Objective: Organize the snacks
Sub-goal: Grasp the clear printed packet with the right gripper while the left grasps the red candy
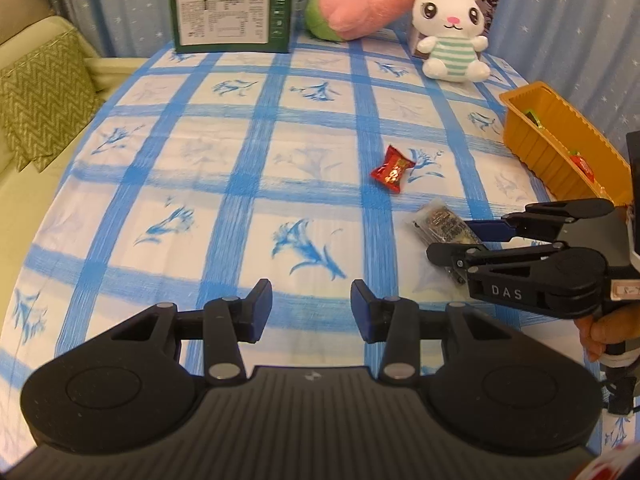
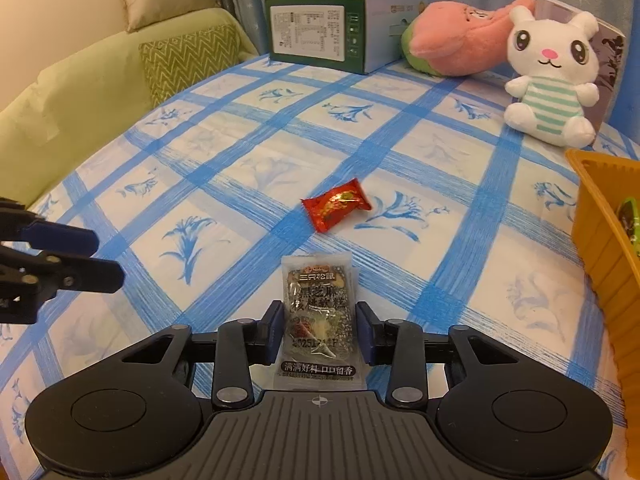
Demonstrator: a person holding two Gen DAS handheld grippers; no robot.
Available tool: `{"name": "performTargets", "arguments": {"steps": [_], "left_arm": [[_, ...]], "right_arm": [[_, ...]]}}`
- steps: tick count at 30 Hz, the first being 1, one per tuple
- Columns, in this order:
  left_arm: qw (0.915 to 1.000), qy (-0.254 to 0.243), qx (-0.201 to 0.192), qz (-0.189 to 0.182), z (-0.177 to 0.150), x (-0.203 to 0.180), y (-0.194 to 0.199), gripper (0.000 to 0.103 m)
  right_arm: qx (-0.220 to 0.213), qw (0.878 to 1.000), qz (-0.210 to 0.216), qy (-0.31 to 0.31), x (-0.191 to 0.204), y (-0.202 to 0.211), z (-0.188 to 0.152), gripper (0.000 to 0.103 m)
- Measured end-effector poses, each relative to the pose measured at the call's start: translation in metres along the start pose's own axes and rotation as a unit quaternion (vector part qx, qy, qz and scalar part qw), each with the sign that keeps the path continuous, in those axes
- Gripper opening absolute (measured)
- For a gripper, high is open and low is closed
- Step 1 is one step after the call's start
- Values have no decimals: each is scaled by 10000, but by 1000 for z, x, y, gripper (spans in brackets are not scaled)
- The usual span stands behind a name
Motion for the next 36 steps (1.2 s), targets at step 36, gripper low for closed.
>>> {"name": "performTargets", "arguments": {"steps": [36], "left_arm": [[9855,-1496,41,-795,101,-57,-122,21]], "right_arm": [[-583,9808,-768,-1697,-88,77,5,38]]}}
Point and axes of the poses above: each gripper's, at about its wrist camera, not at the fingertips, and y roughly against the way its jaws point, x to its left, z to its top, the point moved 1 cm from there along -y, roughly the way its jaws point, and after that the axes turned 5 degrees about -y, right-handed, at the moved point
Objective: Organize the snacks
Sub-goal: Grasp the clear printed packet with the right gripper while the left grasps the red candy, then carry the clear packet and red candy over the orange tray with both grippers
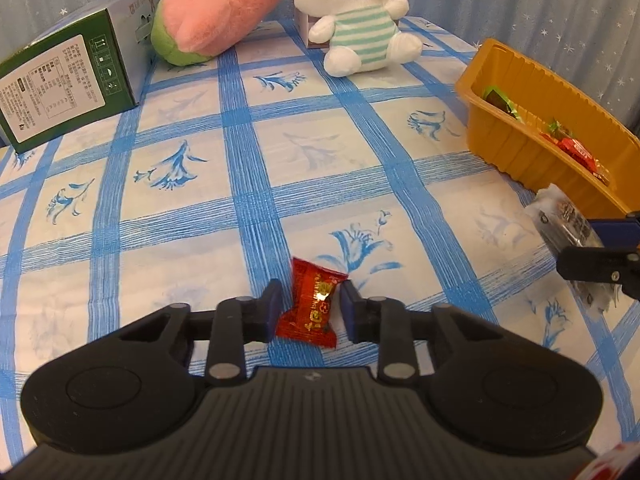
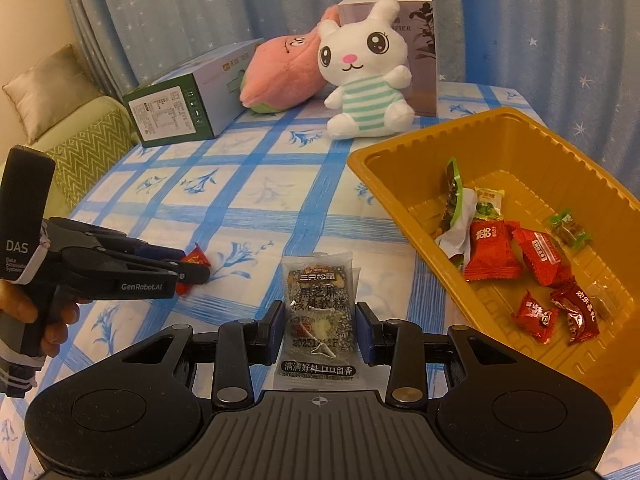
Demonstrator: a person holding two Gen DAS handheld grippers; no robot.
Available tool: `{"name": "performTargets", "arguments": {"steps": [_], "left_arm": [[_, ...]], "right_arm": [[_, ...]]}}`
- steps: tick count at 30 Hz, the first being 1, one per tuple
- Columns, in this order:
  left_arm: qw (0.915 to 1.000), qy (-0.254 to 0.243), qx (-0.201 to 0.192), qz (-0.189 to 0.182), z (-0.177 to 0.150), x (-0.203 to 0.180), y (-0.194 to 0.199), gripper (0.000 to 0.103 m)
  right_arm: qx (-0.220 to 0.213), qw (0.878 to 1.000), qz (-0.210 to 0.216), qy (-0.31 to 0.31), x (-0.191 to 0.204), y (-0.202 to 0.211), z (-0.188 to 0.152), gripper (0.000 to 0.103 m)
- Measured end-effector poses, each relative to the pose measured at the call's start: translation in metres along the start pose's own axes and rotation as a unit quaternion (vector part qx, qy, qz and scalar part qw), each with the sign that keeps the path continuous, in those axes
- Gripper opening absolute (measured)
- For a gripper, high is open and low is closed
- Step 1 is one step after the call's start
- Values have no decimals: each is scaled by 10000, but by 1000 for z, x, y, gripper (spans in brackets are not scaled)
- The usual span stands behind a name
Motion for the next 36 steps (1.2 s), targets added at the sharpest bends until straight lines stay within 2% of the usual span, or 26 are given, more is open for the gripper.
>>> {"name": "performTargets", "arguments": {"steps": [8,19,25,36], "left_arm": [[9998,143,-106,-30,-3,-1,14,18],[9977,435,-508,-129,-11,-15,76,18],[9961,537,-673,-193,-14,-35,107,18],[9950,403,-864,-298,-9,-93,140,18]], "right_arm": [[-12,10000,62,18,2,3,1,38],[-144,9996,227,51,5,26,-1,38],[-201,9993,305,30,1,44,-4,38],[-457,9983,351,-47,-24,86,-13,38]]}}
Point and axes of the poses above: each gripper's, at about its wrist camera, not at the fingertips, and y roughly against the way its jaws point, x to its left, z to its top, the point moved 1 cm from there along -y, roughly the way its jaws point, and after that the axes turned 5 degrees about -y, right-handed, at the moved point
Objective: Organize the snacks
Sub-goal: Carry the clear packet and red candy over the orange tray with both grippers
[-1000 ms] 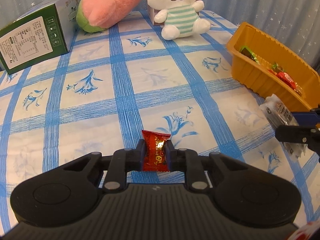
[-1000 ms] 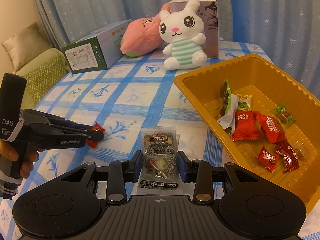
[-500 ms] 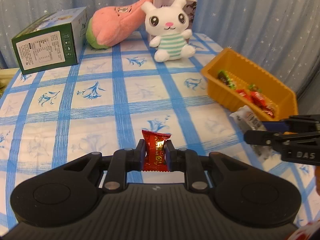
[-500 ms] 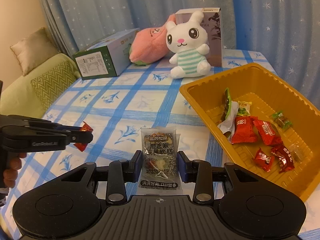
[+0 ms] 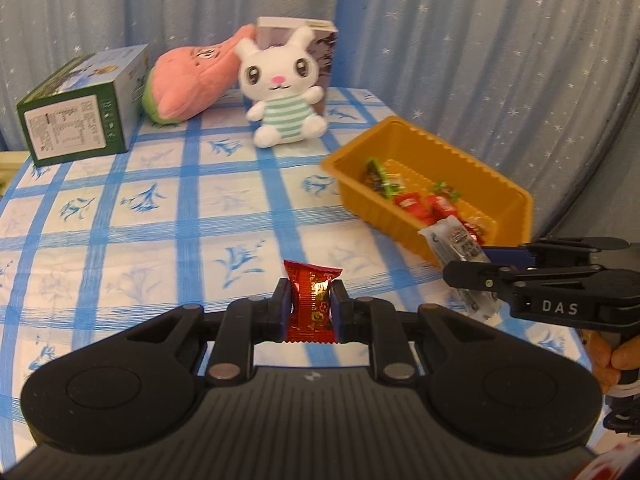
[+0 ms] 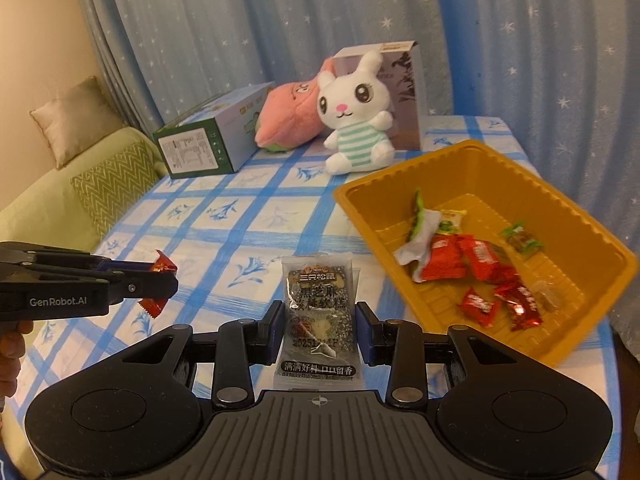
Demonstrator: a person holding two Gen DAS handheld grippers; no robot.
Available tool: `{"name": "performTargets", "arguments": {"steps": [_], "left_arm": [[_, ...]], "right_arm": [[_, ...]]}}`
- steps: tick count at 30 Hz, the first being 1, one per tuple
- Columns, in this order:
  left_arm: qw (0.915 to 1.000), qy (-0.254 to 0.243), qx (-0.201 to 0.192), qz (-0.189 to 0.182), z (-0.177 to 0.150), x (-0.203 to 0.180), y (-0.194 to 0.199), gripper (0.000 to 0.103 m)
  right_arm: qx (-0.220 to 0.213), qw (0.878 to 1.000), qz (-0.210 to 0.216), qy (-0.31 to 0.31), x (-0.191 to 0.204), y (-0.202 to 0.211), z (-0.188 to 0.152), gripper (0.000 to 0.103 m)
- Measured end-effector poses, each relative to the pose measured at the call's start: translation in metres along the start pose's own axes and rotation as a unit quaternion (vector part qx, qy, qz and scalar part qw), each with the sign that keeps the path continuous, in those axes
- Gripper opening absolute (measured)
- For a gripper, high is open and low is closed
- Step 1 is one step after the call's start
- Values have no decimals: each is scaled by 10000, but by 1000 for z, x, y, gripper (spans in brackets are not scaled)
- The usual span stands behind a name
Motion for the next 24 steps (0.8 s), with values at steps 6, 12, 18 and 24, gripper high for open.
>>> {"name": "performTargets", "arguments": {"steps": [6,12,18,24], "left_arm": [[9997,-180,-96,-123,10,-39,4,18],[9988,-365,-197,-272,22,-78,1,18],[9977,-517,-274,-351,36,-113,-8,18],[9970,-592,-291,-408,55,-134,-26,18]], "right_arm": [[-155,9998,-72,-97,-26,30,-1,38],[-317,9990,-208,-233,-57,59,0,38],[-430,9979,-334,-347,-90,81,4,38],[-459,9977,-352,-361,-114,85,17,38]]}}
Point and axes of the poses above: each gripper's, at about its wrist camera, not at the fingertips, and y roughly against the way its jaws point, x to its left, z to its top, the point moved 1 cm from there along -y, roughly the way its jaws point, and after that the axes turned 5 degrees about -y, right-handed, at the moved point
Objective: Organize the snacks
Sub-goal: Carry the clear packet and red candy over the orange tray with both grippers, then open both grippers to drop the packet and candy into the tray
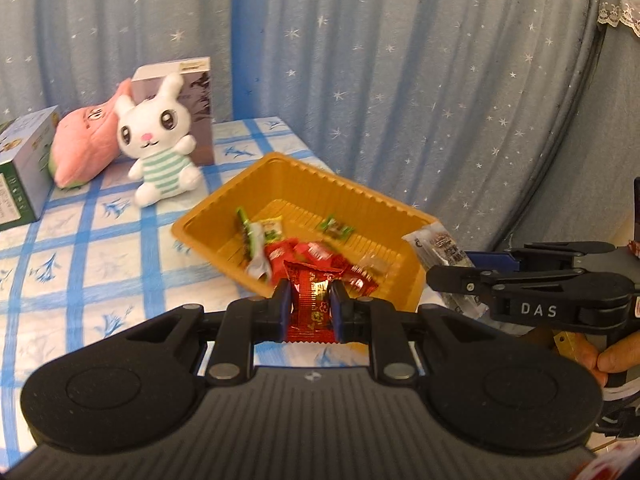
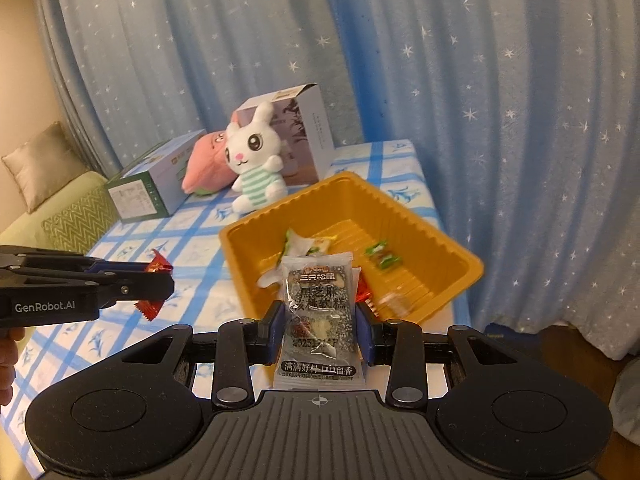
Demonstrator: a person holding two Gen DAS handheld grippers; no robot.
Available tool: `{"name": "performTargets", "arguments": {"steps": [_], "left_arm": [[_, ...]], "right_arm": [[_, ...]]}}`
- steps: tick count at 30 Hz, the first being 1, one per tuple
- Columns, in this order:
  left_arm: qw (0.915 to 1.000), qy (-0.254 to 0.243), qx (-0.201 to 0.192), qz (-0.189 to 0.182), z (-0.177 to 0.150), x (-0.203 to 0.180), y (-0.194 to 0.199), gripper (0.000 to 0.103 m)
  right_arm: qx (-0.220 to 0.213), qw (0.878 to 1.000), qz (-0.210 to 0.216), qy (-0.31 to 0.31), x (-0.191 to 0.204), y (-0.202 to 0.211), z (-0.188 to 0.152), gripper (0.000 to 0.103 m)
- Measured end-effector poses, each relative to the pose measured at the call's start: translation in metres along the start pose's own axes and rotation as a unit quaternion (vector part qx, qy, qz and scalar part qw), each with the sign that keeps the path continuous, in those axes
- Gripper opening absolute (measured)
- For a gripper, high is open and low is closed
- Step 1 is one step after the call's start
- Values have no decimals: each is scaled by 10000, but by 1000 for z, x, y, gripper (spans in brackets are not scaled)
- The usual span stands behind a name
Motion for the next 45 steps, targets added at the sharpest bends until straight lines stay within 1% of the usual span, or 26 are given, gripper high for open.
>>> {"name": "performTargets", "arguments": {"steps": [3,8,18,22,27,34,39,45], "left_arm": [[10000,2,34,-65,11,-2,-16,18],[9999,-3,157,26,30,2,-47,18],[9996,-29,223,192,70,18,-105,18],[9990,-29,360,262,78,25,-130,18],[9974,-41,606,380,82,33,-161,18],[9955,-12,836,441,81,39,-190,18],[9946,4,928,454,80,41,-199,18],[9947,91,943,396,79,46,-197,22]], "right_arm": [[66,10000,14,6,-9,-8,9,38],[143,9998,48,-94,-24,-30,26,38],[219,9997,67,-99,-42,-82,57,38],[251,9997,14,-61,-47,-99,63,38],[323,9994,-73,-131,-53,-113,68,38],[381,9991,-116,-160,-57,-123,70,38],[411,9990,-136,-146,-58,-130,71,38],[441,9988,-149,-128,-58,-135,72,38]]}}
Point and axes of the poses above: each gripper's, at about its wrist camera, not at the fingertips, and y roughly against the way its jaws point, x to its left, z to its top, the point moved 1 cm from there along -y, roughly the way its jaws point, and after that the axes turned 5 degrees about -y, right-handed, at the moved point
